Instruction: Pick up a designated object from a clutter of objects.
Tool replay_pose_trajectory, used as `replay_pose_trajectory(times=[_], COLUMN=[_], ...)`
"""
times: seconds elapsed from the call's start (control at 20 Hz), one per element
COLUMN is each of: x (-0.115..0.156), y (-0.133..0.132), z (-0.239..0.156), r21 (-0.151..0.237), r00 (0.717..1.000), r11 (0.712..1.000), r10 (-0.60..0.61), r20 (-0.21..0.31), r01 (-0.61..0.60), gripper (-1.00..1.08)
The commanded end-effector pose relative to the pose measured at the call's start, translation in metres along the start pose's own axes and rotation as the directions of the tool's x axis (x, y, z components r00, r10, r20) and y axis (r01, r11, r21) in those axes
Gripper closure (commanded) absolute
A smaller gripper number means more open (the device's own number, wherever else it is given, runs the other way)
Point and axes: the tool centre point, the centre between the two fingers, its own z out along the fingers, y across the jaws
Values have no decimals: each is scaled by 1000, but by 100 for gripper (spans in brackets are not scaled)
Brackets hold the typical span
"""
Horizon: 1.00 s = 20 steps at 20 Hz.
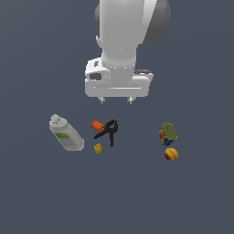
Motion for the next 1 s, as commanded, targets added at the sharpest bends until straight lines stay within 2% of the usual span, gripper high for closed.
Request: replay_pose_trajectory(times=[0.0,0.2,0.4,0.7,0.95], x=[4,13,22,31,26], y=[-9,-34,-70,-148,-209], z=[6,22,45,94,134], r21=[-2,-5,-7,0,16], r00=[1000,1000,1000,999,998], r11=[1000,1000,1000,1000,1000], r10=[0,1,3,8,13], r20=[-2,-10,-20,-41,-53], r01=[0,-1,-3,-8,-12], gripper=[-92,-92,-92,-92,-92])
